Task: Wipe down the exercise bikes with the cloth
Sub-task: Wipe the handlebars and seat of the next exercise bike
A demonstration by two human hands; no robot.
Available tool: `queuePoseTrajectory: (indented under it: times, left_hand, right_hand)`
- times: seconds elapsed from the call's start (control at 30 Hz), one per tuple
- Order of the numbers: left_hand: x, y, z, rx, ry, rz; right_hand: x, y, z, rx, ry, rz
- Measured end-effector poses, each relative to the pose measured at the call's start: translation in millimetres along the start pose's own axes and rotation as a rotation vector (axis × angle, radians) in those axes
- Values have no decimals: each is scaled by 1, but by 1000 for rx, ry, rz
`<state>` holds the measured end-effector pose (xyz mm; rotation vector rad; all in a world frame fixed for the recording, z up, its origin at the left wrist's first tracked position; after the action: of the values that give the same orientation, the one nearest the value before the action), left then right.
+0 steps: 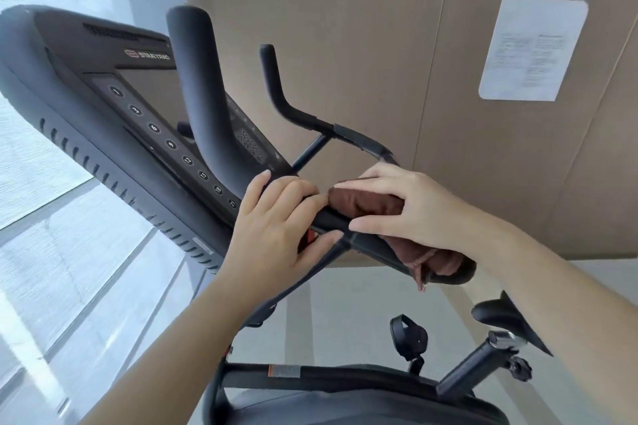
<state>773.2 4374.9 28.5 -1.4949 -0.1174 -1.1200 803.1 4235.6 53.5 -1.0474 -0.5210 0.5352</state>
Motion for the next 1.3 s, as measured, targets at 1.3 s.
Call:
queuePoseTrajectory:
  times: [1.3]
  left_hand:
    - [-3,5,-12,-72,-227,-66]
  right_hand:
    - [-61,7,-14,-80,35,-368]
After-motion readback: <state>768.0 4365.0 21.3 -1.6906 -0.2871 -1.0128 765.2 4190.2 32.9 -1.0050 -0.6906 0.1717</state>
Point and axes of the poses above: each hand's wrist, its own x-axis towards the middle knuckle, its own y-axis out of the palm, z = x × y, the point moved 7 cm from there along x, towards the middle knuckle, and after that the axes turned 15 degrees about z, right-handed, at the moved point
